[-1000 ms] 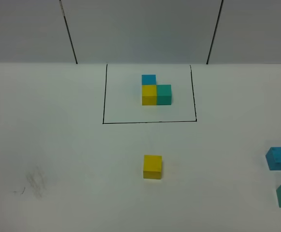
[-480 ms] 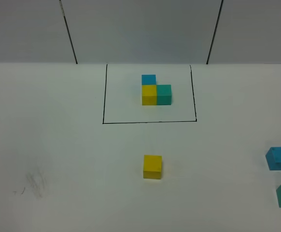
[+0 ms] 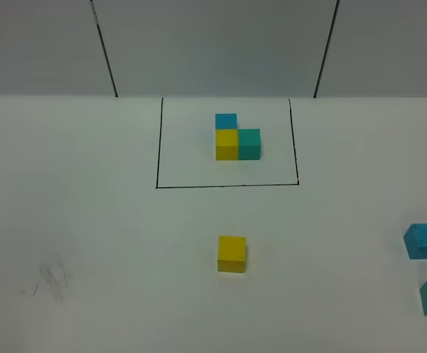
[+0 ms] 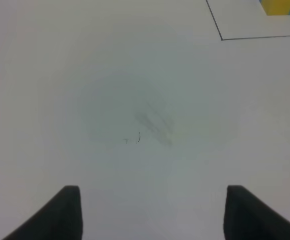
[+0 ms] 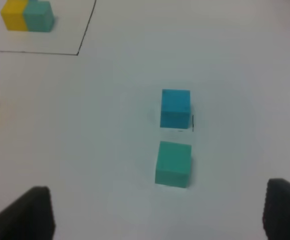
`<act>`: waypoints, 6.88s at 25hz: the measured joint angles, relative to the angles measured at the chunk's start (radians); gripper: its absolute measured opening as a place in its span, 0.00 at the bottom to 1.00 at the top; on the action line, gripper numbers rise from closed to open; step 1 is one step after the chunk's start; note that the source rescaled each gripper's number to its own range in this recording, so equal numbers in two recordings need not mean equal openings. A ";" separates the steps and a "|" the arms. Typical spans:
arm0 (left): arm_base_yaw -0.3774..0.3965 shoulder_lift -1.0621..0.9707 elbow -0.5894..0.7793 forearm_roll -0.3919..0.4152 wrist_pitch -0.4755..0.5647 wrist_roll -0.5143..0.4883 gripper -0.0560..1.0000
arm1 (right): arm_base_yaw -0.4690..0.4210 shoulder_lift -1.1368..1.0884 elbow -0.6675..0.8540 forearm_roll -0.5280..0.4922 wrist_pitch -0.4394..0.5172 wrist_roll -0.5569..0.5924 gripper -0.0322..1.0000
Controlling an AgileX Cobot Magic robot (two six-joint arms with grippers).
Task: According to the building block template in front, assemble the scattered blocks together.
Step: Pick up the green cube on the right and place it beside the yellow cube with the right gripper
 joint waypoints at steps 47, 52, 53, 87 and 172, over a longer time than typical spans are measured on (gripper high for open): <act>0.000 0.000 0.000 0.000 0.000 0.002 0.41 | 0.008 0.971 -0.078 -0.136 -0.319 0.088 0.80; 0.000 0.000 0.000 0.000 0.000 0.002 0.41 | 0.008 1.142 -0.079 -0.155 -0.364 0.136 0.80; 0.000 0.000 0.000 0.000 0.000 0.002 0.41 | 0.008 1.163 -0.079 -0.157 -0.379 0.144 0.80; 0.000 0.000 0.000 0.000 0.000 0.002 0.41 | 0.008 1.614 -0.080 -0.131 -0.700 0.182 0.74; 0.001 0.000 0.000 0.000 0.000 0.002 0.41 | 0.646 1.993 -0.800 -0.084 -0.302 -0.749 0.03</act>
